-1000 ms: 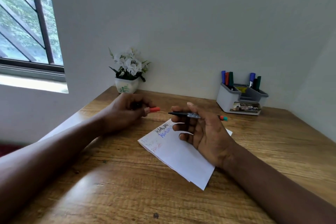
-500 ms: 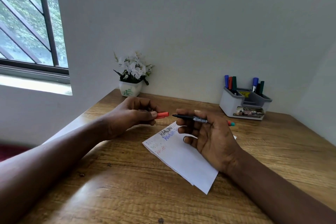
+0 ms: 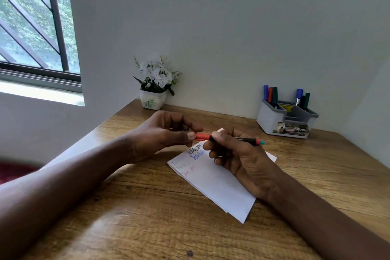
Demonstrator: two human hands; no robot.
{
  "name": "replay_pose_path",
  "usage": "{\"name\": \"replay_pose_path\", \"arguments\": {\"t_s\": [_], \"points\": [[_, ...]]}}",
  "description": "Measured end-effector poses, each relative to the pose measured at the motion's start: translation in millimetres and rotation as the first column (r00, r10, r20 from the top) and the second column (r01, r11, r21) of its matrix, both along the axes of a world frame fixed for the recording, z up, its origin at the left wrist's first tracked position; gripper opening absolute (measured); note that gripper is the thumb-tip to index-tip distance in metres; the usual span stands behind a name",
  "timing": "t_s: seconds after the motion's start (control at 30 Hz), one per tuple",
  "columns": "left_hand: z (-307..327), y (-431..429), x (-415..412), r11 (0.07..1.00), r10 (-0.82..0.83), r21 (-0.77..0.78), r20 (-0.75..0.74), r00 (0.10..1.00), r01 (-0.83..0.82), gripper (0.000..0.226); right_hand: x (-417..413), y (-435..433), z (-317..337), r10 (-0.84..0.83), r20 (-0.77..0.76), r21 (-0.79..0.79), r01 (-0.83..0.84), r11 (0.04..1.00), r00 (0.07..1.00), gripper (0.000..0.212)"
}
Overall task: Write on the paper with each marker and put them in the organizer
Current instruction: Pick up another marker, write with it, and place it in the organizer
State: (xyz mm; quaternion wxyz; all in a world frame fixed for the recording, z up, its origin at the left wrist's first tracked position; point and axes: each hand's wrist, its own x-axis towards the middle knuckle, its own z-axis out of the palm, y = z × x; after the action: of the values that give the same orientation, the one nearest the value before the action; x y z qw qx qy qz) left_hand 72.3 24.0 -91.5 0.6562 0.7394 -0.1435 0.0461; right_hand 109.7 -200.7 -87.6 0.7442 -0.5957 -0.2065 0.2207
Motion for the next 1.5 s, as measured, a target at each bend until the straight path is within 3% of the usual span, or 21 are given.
{"name": "replay_pose_path", "arguments": {"t_s": [0.23,0.47,0.57,0.67,0.73,0.8,0.87,0.93,1.0,1.07,1.17,1.27,1.37,1.5], "points": [[1.2,-0.9,-3.0,0.965,-0.061,-0.261,-0.077,0.995,0.039,0.037,-3.4,-0.6,0.2,-0.043,0.003,0.035,0.043,0.998,0.999,0.006],[3.8,-10.1,-3.7,0.962,-0.003,-0.274,-0.042,0.999,-0.008,0.022,-1.6,0.5,1.9,-0.069,0.009,0.049,0.069,0.996,0.998,0.013],[8.0,-13.0,-4.9,0.991,0.026,-0.130,0.076,0.997,-0.016,0.023,-0.1,-1.9,6.9,-0.055,0.085,0.027,0.053,0.998,0.995,0.017],[7.3,-14.9,-2.2,0.981,0.086,0.147,0.258,0.962,-0.127,0.028,4.2,-5.4,10.3,-0.107,0.247,0.009,0.108,0.994,0.963,0.026],[2.2,-7.8,1.6,0.868,0.116,0.406,0.398,0.910,-0.287,0.038,14.4,-12.3,10.7,-0.194,0.367,0.023,0.200,0.980,0.910,0.028],[-1.4,1.8,4.8,0.661,0.111,0.634,0.446,0.888,-0.401,0.052,27.4,-23.8,13.4,-0.238,0.364,0.080,0.225,0.971,0.901,0.029],[-1.9,6.9,6.8,0.559,0.093,0.753,0.359,0.928,-0.348,0.057,39.7,-38.3,19.2,-0.259,0.296,0.149,0.223,0.963,0.920,0.044],[-1.9,7.5,9.3,0.535,0.066,0.802,0.274,0.959,-0.266,0.059,48.8,-49.3,25.2,-0.326,0.280,0.161,0.290,0.943,0.903,0.053],[-4.2,7.2,12.5,0.530,0.035,0.825,0.210,0.977,-0.196,0.060,57.2,-56.1,27.6,-0.491,0.303,0.133,0.474,0.870,0.817,0.045],[-6.7,8.1,16.4,0.496,-0.007,0.851,0.200,0.980,-0.170,0.056,66.2,-64.3,28.0,-0.647,0.385,0.148,0.648,0.747,0.658,0.026],[-9.8,9.9,21.0,0.495,-0.024,0.854,0.196,0.980,-0.159,0.054,78.9,-80.5,33.0,-0.737,0.459,0.201,0.750,0.630,0.496,0.021],[-11.0,11.5,24.9,0.500,-0.039,0.851,0.207,0.978,-0.160,0.069,103.1,-100.7,46.5,-0.814,0.474,0.217,0.851,0.477,0.336,0.031],[-13.2,11.2,26.4,0.499,-0.038,0.851,0.212,0.977,-0.166,0.080,138.4,-122.8,67.0,-0.834,0.523,0.212,0.921,0.326,0.175,0.056],[-17.1,11.8,30.0,0.513,-0.038,0.834,0.258,0.965,-0.203,0.073,170.1,-136.0,88.7,-0.753,0.655,0.166,0.959,0.231,0.068,0.066]]}}
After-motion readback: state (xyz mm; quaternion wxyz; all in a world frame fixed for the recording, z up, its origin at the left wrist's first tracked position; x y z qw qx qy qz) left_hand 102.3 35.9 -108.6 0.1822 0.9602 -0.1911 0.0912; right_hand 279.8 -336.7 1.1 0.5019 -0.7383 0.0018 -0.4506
